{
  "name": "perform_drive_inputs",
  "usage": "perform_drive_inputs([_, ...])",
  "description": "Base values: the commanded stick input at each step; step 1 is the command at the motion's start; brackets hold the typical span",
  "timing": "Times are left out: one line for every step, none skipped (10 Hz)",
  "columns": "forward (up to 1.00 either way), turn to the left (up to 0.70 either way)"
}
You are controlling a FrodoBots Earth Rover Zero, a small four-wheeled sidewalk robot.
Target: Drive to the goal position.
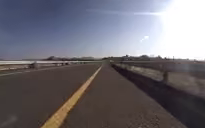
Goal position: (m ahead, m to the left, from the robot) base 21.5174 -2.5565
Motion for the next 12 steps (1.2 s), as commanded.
perform_drive_inputs([0.70, 0.00])
perform_drive_inputs([0.70, 0.00])
perform_drive_inputs([0.70, 0.00])
perform_drive_inputs([0.70, 0.00])
perform_drive_inputs([0.70, 0.00])
perform_drive_inputs([0.70, 0.00])
perform_drive_inputs([0.70, 0.00])
perform_drive_inputs([0.70, 0.00])
perform_drive_inputs([0.70, 0.00])
perform_drive_inputs([0.70, 0.00])
perform_drive_inputs([0.70, 0.00])
perform_drive_inputs([0.70, 0.00])
